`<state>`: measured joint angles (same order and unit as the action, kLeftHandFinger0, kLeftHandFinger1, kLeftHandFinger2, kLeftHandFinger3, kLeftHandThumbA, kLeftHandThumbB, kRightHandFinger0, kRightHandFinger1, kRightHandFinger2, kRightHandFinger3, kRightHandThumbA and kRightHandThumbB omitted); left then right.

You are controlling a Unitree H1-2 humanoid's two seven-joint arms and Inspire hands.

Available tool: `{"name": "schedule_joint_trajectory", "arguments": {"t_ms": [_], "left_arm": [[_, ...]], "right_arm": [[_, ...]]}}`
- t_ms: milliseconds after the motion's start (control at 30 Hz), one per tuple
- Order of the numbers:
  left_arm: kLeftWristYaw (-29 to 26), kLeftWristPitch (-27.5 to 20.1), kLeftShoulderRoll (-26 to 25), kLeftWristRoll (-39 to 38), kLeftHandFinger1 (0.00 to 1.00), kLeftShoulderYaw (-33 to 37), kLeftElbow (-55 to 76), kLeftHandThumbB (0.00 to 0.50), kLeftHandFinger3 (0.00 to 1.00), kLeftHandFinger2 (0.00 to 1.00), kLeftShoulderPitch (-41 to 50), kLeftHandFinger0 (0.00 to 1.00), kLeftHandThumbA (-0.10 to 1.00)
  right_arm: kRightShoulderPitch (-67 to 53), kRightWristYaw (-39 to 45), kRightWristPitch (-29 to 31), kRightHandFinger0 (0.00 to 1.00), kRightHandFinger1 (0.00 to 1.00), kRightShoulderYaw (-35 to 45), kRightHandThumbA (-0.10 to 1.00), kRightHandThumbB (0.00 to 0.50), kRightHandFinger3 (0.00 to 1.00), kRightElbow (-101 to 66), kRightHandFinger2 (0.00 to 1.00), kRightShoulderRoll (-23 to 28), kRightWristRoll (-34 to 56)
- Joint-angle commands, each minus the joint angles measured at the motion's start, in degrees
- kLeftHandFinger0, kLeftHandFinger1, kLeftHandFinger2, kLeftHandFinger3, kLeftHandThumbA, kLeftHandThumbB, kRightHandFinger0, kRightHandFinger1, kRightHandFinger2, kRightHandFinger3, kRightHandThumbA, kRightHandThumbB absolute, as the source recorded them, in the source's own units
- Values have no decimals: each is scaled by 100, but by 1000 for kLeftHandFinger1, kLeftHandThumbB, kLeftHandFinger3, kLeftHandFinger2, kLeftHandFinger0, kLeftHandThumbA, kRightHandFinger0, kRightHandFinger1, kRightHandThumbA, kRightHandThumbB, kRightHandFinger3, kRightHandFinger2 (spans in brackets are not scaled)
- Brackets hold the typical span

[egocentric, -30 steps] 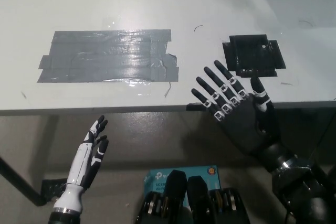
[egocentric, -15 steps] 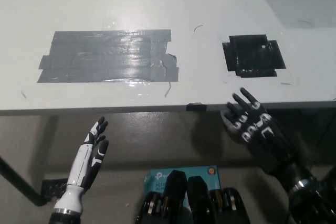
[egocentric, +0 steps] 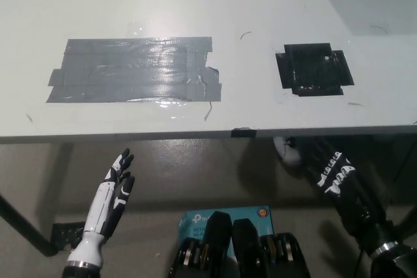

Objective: A grey duster is kept infront of the robot in the middle of the table and the robot extends its right arm to grab the duster, picks it up and hands it to a person

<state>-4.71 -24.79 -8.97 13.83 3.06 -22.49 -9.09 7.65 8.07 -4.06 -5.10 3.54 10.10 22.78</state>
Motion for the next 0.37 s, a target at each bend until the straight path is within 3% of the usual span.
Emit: {"name": "schedule_joint_trajectory", "arguments": {"t_ms": [0, 333], "left_arm": [[-28, -214, -107, -309, 1000, 28, 178, 233, 1000, 1000, -106, 979, 1000], [-66, -214, -110, -309, 1000, 34, 182, 224, 1000, 1000, -65, 981, 1000]], "right_arm": [[141, -250, 1410, 1000, 1000, -224, 1000, 494, 1000, -51, 1000, 223, -1856], [153, -287, 1413, 1000, 1000, -268, 1000, 493, 1000, -35, 1000, 218, -2154]]}}
